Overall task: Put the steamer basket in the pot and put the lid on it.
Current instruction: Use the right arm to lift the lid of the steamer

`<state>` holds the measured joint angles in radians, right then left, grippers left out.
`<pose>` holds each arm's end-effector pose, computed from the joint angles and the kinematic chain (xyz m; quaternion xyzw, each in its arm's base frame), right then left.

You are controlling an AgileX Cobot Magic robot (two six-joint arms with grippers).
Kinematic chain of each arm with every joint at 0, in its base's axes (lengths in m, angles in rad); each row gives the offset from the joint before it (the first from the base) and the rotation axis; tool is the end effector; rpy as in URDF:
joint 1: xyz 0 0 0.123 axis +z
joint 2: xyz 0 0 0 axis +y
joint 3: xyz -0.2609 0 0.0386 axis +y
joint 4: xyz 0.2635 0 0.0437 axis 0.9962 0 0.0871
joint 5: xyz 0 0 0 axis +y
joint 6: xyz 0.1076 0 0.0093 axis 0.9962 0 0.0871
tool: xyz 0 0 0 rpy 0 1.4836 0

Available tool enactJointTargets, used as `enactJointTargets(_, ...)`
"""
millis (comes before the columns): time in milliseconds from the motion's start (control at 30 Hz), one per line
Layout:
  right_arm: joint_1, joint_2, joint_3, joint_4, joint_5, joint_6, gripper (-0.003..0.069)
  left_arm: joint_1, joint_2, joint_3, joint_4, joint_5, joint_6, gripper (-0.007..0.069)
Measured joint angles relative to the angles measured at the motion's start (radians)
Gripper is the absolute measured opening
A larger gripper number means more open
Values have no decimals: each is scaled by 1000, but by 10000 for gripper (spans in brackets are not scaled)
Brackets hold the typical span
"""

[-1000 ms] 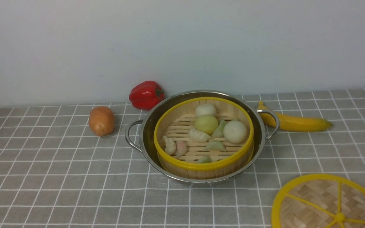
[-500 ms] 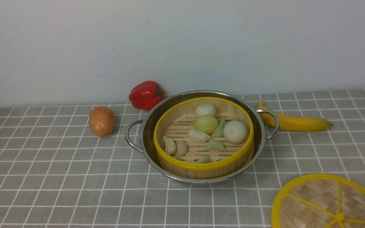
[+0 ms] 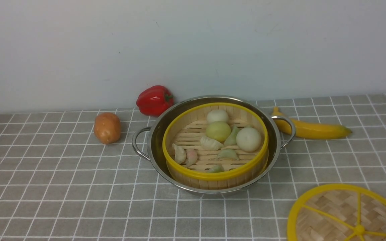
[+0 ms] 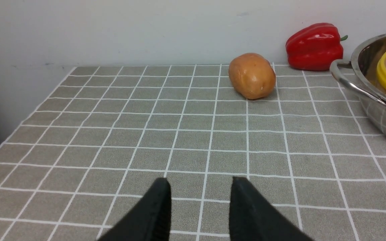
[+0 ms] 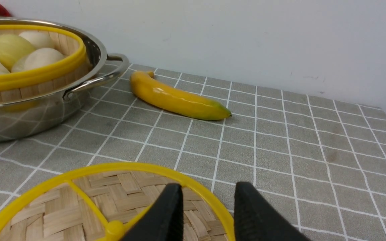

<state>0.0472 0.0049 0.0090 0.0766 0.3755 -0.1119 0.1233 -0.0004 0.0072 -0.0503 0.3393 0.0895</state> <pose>0.1062 0.0081 0.1708 -0.0437 0.8040 0.0133 0.5929 0.1067 0.0114 0.1757 -0.0271 0.7919 0.0438 0.6085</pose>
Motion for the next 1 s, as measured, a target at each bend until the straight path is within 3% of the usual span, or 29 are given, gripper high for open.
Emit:
enactJointTargets(333,0,0,0,-4,-3,4,243,0,0,0,0,0,0,243)
enactJointTargets(633,0,-1,-151,87,-87,146,243,0,0,0,0,0,0,243)
enactJointTargets(1000,0,258,-538,227,289,80,243,0,0,0,4,0,0,243)
